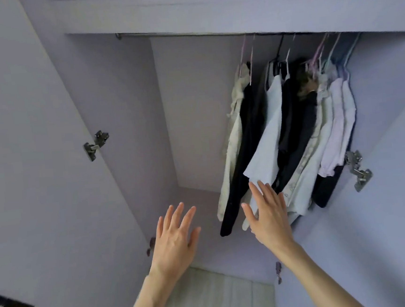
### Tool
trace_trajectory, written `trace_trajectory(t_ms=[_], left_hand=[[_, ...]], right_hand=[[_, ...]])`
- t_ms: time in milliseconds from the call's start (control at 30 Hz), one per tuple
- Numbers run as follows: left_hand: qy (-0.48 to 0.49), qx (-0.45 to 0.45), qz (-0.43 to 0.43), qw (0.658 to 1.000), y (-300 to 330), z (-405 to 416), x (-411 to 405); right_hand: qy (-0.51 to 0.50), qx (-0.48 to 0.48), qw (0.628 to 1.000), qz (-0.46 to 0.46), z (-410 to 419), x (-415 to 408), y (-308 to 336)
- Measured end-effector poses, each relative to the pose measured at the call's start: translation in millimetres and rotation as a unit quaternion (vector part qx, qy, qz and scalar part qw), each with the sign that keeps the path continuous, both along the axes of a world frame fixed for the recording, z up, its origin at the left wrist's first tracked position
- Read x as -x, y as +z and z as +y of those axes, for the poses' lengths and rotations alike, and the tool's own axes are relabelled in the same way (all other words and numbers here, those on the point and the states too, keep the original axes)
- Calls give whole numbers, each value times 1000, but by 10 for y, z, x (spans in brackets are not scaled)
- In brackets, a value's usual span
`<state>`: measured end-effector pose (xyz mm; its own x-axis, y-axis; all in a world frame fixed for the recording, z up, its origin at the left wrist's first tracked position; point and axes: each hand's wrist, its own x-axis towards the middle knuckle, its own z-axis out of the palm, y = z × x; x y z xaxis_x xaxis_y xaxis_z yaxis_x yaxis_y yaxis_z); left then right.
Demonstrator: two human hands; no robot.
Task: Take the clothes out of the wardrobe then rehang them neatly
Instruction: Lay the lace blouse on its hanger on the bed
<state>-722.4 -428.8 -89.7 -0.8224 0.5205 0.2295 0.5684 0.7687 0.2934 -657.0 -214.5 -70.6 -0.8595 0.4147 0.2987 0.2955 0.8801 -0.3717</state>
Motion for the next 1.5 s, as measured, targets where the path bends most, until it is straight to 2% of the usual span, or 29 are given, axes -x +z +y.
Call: trace_trajectory(t_ms=[167, 300, 433, 533, 633, 733, 867, 967, 1100, 1233, 1333, 1433, 1500], left_hand=[[-61, -8, 63, 996, 376, 170, 729], [-110, -35, 74, 991, 627, 485, 1081], [-155, -63, 52, 984, 787, 901, 1328], [-157, -105, 18, 982, 837, 1188, 1430], [-162, -149, 18, 975, 843, 1433, 1510], [-139, -185, 2, 973, 898, 1713, 1663], [-117, -189, -5, 975, 1025, 2122, 1868], [-111, -173, -26, 978, 1038, 2338, 1979], [-75, -217, -49, 972, 1007, 2436, 2135], [-4, -254, -22, 967, 1013, 2453, 2251], [48, -247, -10, 968, 1048, 2485, 2327], [46, -234, 9, 971, 1059, 2485, 2389], [27, -257, 16, 966, 1056, 2459, 2412]], right_hand=[[-9, 26, 999, 41, 153, 387, 282], [-14, -48, 996, 73, 263, 612, 430], [-28, -94, 991, 88, 571, 955, 735], [-30, -114, 988, 98, 841, 1227, 944], [-36, -128, 985, 109, 1114, 1485, 1129], [-23, -146, 986, 81, 1344, 1798, 1296], [35, -180, 983, -4, 1558, 2129, 1373], [85, -213, 973, -14, 1704, 2260, 1384], [93, -230, 968, -41, 1851, 2313, 1358], [76, -222, 971, -36, 1895, 2276, 1300], [60, -231, 971, -21, 1918, 2276, 1272], [60, -227, 972, -10, 1891, 2276, 1280], [62, -229, 971, 1, 1884, 2290, 1279]])
